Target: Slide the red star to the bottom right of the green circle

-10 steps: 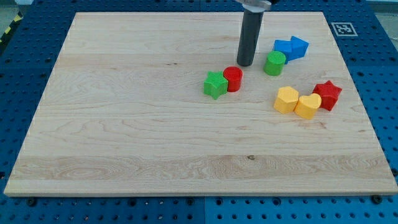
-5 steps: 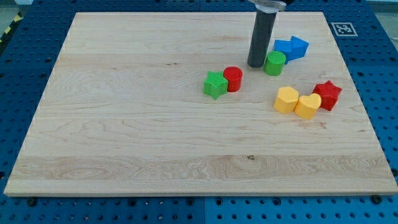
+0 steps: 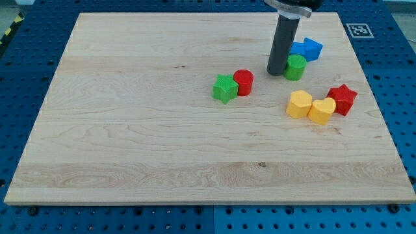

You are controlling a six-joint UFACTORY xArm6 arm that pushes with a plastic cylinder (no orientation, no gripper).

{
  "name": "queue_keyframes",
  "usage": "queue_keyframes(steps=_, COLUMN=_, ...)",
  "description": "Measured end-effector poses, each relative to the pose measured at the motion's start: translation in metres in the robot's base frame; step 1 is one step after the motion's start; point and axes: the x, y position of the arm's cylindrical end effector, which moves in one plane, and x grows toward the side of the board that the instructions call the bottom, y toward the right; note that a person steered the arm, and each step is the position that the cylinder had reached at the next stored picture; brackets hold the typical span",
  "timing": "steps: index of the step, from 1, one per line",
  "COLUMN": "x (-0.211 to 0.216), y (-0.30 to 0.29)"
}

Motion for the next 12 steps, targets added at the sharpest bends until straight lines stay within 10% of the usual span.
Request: queue_keyframes(steps=12, x=0.124, y=0.089)
